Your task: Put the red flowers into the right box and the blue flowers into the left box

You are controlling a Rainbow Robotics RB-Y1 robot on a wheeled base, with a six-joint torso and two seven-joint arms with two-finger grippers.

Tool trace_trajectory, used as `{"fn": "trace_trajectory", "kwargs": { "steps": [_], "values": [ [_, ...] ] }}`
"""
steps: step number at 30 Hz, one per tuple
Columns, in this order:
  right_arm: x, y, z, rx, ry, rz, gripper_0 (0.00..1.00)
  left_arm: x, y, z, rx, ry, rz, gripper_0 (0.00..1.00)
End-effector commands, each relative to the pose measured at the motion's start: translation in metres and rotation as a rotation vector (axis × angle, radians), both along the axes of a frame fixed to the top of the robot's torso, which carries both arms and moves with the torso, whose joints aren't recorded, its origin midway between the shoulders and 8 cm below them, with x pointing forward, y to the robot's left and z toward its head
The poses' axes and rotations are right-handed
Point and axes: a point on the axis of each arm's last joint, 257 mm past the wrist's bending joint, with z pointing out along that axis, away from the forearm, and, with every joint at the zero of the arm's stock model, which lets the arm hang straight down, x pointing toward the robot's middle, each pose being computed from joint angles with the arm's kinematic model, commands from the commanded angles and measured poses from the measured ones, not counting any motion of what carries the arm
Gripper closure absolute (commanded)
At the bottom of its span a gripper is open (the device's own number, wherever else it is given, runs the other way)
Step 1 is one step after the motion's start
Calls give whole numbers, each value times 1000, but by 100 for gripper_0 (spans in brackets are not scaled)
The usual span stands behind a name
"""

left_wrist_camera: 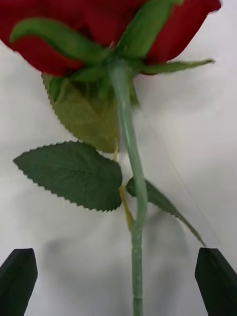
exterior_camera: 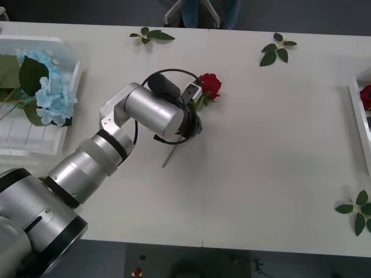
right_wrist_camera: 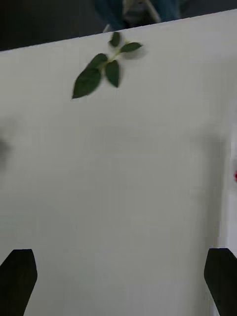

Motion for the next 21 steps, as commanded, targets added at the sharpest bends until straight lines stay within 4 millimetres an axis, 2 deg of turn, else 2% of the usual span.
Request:
{"fn": "trace_trajectory", "kwargs": {
  "steps": [1, 5, 7, 13, 21],
  "values": [
    [-4, 29, 32, -21, -107, 151, 0, 3, -19, 13, -25, -23, -4, 45],
    [-25, 58, 43, -11, -149, 313, 0, 5, -17, 8, -10, -36, -9, 73],
    [-37, 74, 46, -16, -176, 403, 0, 6, -15, 5, -1, -41, -10, 99],
    [-68, 123, 47, -52, -254, 641, 0, 5, -4, -4, 18, -39, -3, 100],
    [-74, 157, 47, -100, -308, 743, 0, -10, 32, -12, 2, -57, 3, 100]
  ]
}}
